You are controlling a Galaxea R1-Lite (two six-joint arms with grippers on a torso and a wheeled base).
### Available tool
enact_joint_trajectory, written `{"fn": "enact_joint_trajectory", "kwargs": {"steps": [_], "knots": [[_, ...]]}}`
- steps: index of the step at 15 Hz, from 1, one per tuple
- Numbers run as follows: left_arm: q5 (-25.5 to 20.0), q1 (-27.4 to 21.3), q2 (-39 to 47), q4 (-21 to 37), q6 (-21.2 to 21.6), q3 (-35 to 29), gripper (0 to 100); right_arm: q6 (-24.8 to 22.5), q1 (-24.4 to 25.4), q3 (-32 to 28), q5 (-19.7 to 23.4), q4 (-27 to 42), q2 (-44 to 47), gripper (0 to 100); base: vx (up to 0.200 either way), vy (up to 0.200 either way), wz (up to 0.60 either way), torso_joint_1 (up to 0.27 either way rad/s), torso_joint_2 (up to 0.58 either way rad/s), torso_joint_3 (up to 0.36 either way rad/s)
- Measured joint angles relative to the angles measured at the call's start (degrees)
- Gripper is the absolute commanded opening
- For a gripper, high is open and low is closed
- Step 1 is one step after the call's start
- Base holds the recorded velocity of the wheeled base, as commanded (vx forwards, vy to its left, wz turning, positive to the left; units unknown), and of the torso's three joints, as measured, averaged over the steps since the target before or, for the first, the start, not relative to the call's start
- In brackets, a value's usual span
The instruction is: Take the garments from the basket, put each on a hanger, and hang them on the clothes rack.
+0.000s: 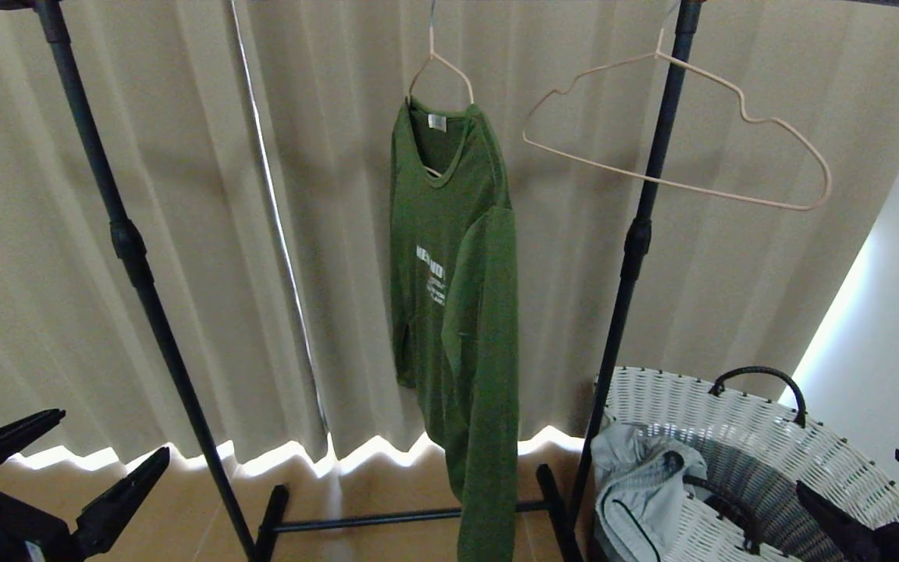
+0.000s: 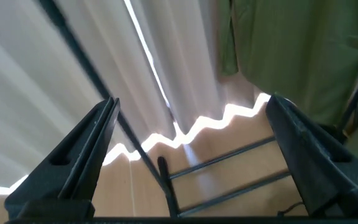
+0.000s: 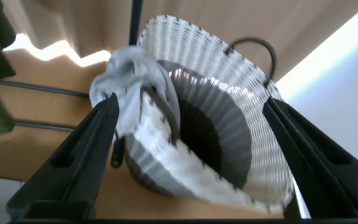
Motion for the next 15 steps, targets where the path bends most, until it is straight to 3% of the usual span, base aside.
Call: {"fn": "enact_joint_trajectory", "kwargs": {"steps": [2, 4, 9, 15], "knots": [[0.0, 0.0, 0.0, 0.0, 0.0, 0.1, 100, -0.2, -0.1, 0.4, 0.0, -0.5, 0.0, 100, 0.2, 0.0, 0.0, 0.01, 0.0, 0.002], [0.0, -0.5, -0.1, -0.1, 0.1, 0.2, 100, -1.1, 0.0, 1.2, 0.0, 0.0, -0.2, 100, 0.0, 0.0, 0.0, 0.0, 0.0, 0.0], [0.1, -2.8, -0.7, -0.2, 0.0, 0.8, 100, -9.7, 0.0, 1.7, 0.0, 0.4, 3.1, 100, 0.0, 0.0, 0.0, 0.0, 0.0, 0.0], [0.1, -3.0, -1.3, -0.2, 0.0, 0.8, 100, -11.2, 0.1, -4.0, 0.1, -0.1, 21.7, 100, 0.0, 0.0, 0.0, 0.0, 0.0, 0.0]]}}
